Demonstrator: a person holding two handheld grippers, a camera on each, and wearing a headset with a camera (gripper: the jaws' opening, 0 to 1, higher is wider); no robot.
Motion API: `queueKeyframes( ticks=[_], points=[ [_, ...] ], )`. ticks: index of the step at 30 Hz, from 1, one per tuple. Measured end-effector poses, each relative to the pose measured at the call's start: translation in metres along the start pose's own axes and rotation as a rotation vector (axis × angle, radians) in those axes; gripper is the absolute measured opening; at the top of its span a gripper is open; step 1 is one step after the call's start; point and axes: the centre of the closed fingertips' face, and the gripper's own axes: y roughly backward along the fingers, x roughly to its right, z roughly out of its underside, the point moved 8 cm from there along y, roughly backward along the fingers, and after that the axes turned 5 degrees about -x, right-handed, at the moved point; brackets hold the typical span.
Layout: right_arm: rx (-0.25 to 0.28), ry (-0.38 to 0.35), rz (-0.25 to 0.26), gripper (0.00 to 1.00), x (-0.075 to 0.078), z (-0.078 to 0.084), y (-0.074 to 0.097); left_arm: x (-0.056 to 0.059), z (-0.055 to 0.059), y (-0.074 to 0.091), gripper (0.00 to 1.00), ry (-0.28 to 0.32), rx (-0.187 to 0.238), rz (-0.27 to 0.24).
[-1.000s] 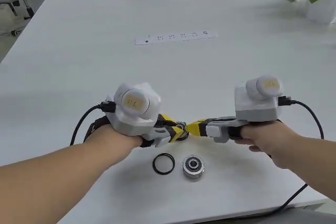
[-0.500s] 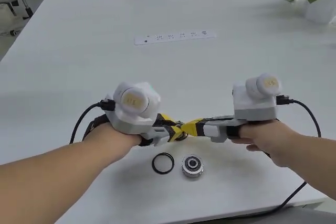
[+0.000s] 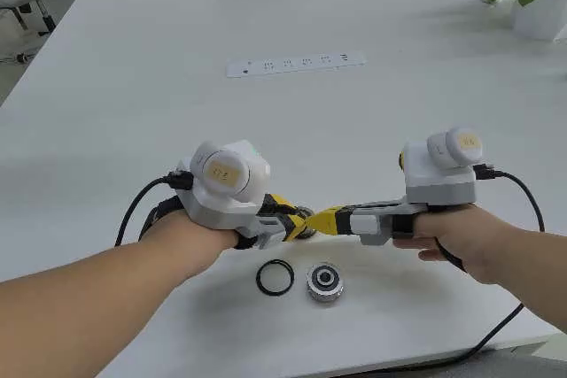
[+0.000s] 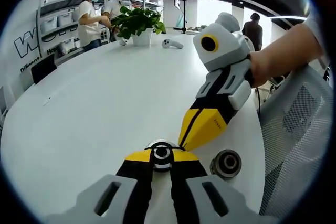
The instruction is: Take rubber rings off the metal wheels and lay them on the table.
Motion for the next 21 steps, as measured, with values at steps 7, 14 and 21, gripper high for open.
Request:
queueKeyframes(
  ticks=[7, 14, 21],
  points=[
    [-0.027, 0.125, 0.135, 0.0, 0.011, 0.001, 0.001, 0.0, 0.001, 0.0, 0.07, 0.005, 0.008, -0.006],
    [-0.021, 0.133, 0.143, 0.0, 0.017, -0.003, 0.001, 0.002, 0.0, 0.0, 0.07, -0.006, 0.007, -0.014],
    [-0.016, 0.129, 0.142, 0.0, 0.018, -0.003, 0.0, 0.001, 0.0, 0.001, 0.11, 0.018, 0.008, 0.012]
  ],
)
